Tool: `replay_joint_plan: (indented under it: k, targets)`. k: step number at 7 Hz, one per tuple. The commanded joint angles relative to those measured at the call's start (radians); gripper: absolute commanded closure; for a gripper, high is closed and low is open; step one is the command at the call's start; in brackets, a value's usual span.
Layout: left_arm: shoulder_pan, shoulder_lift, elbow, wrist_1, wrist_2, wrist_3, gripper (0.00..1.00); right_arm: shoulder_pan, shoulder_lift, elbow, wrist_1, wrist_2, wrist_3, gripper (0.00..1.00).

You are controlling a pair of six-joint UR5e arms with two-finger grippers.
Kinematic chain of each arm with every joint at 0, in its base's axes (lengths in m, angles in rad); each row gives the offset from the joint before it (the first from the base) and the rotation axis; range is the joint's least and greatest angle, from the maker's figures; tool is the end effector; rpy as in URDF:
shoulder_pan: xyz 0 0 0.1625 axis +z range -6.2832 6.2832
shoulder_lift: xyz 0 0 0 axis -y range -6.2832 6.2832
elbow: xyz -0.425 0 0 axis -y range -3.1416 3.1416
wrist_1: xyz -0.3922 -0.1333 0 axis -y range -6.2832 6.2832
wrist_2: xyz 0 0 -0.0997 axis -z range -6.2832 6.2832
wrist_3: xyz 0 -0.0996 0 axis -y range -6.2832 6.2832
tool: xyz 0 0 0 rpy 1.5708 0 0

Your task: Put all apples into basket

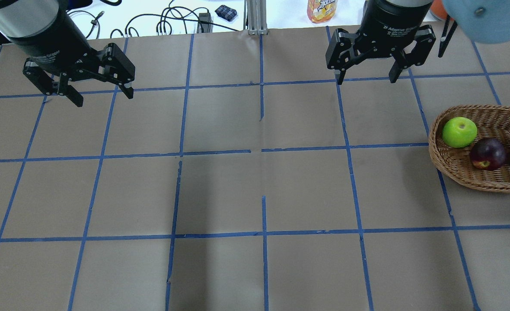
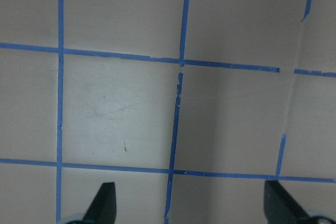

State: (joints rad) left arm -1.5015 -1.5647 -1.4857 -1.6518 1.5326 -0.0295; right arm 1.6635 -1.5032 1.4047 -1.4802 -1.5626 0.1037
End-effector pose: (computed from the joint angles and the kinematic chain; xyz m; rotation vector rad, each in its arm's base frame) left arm -0.1029 -0.4970 0.5247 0.1529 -3.0998 0.0170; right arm 0.1816 -0.5048 0.5263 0.0172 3.1326 -0.0111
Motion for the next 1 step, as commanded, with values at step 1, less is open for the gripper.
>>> replay_joint_plan:
  k: [1]
  targets:
    - [-0.005, -0.002, -0.002, 0.005, 0.030, 0.000, 0.00, -0.001, 0.000, -0.001, -0.002, 0.001, -0.001, 0.02]
